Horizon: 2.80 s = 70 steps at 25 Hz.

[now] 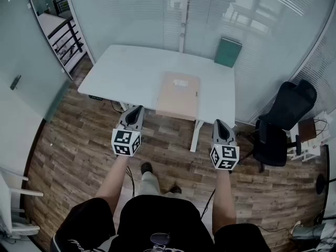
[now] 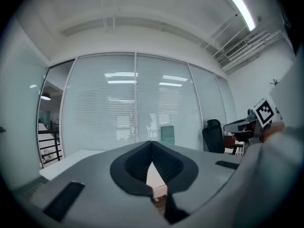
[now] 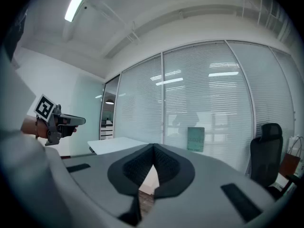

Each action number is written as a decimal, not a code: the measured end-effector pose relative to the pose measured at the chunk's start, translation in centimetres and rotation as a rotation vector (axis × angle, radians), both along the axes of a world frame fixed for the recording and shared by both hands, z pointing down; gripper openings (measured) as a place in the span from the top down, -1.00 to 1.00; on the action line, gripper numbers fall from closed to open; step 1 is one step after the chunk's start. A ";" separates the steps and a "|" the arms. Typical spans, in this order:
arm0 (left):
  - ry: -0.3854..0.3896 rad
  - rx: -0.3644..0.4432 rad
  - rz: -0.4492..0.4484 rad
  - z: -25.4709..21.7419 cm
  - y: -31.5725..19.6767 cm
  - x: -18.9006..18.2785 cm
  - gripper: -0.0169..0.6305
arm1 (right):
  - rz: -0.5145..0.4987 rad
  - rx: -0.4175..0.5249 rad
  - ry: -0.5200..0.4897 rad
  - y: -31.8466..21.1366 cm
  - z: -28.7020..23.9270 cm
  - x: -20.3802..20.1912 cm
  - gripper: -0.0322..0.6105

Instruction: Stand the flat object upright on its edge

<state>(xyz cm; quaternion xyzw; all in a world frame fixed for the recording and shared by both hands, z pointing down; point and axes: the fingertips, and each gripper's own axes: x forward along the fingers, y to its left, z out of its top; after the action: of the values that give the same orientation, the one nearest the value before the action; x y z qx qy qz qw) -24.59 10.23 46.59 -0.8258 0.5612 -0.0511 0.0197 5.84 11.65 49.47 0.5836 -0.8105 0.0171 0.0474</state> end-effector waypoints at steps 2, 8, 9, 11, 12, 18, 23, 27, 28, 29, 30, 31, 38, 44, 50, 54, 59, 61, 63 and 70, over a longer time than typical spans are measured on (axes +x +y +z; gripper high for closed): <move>-0.006 0.000 -0.004 0.0 0.3 0.1 0.88 | -0.003 -0.001 0.001 0.2 0.1 0.0 0.83; -0.012 0.002 -0.009 -0.1 0.5 0.6 0.88 | -0.015 -0.012 0.012 0.1 0.5 0.3 0.83; -0.013 0.003 -0.010 -0.1 0.5 0.7 0.88 | -0.018 -0.014 0.014 0.1 0.5 0.3 0.83; -0.016 0.004 -0.013 -0.2 0.5 0.9 0.88 | -0.024 -0.016 0.014 -0.1 0.5 0.3 0.83; -0.019 0.003 -0.013 -0.2 0.5 1.0 0.88 | -0.027 -0.016 0.013 -0.2 0.6 0.3 0.83; -0.032 -0.004 -0.013 -0.1 0.5 1.7 0.88 | -0.041 -0.026 0.009 -0.4 0.8 0.5 0.83; -0.029 0.002 -0.022 -0.4 0.5 2.2 0.88 | -0.055 -0.023 0.012 -0.7 0.6 0.5 0.83; -0.035 0.002 -0.019 -0.5 0.3 2.7 0.88 | -0.060 -0.026 0.009 -1.2 0.5 0.7 0.83; -0.033 0.000 -0.017 -0.5 0.2 2.9 0.88 | -0.064 -0.027 0.010 -1.4 0.5 0.6 0.83; -0.031 -0.002 -0.015 -0.5 0.2 3.0 0.88 | -0.070 -0.027 0.013 -1.5 0.5 0.5 0.83; -0.030 -0.003 -0.015 -0.6 0.1 3.0 0.88 | -0.075 -0.027 0.016 -1.6 0.5 0.3 0.83; -0.030 -0.001 -0.014 -0.6 0.0 3.1 0.88 | -0.078 -0.026 0.018 -1.7 0.5 0.2 0.83; -0.033 -0.001 0.002 -0.2 -1.5 3.6 0.88 | -0.078 -0.035 0.020 -2.9 1.1 -0.2 0.83; -0.025 -0.021 0.003 1.0 -4.1 3.5 0.88 | -0.082 -0.051 0.031 -4.9 1.5 -0.3 0.83; -0.024 -0.042 0.020 1.7 -6.8 3.6 0.88 | -0.079 -0.063 0.038 -7.4 1.6 -0.6 0.83; -0.024 -0.049 0.025 2.0 -8.9 4.1 0.88 | -0.077 -0.073 0.038 -8.9 2.0 -0.4 0.83; -0.034 -0.061 0.041 2.4 -11.5 4.6 0.88 | -0.070 -0.096 0.029 -11.0 2.9 -0.3 0.83; -0.040 -0.070 0.044 2.7 -12.5 4.7 0.88 | -0.067 -0.105 0.026 -12.0 3.3 -0.2 0.83; -0.043 -0.079 0.049 3.2 -13.5 4.8 0.88 | -0.063 -0.111 0.020 -12.9 3.6 -0.1 0.83; -0.030 -0.114 0.058 4.6 -16.6 4.3 0.88 | -0.055 -0.138 0.005 -16.1 4.8 -0.5 0.83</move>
<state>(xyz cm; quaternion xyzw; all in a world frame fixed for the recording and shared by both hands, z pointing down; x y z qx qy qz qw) -20.33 -6.35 51.19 -0.8407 0.5328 -0.0949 -0.0177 5.33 -4.46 54.25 0.5566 -0.8229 0.0700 0.0900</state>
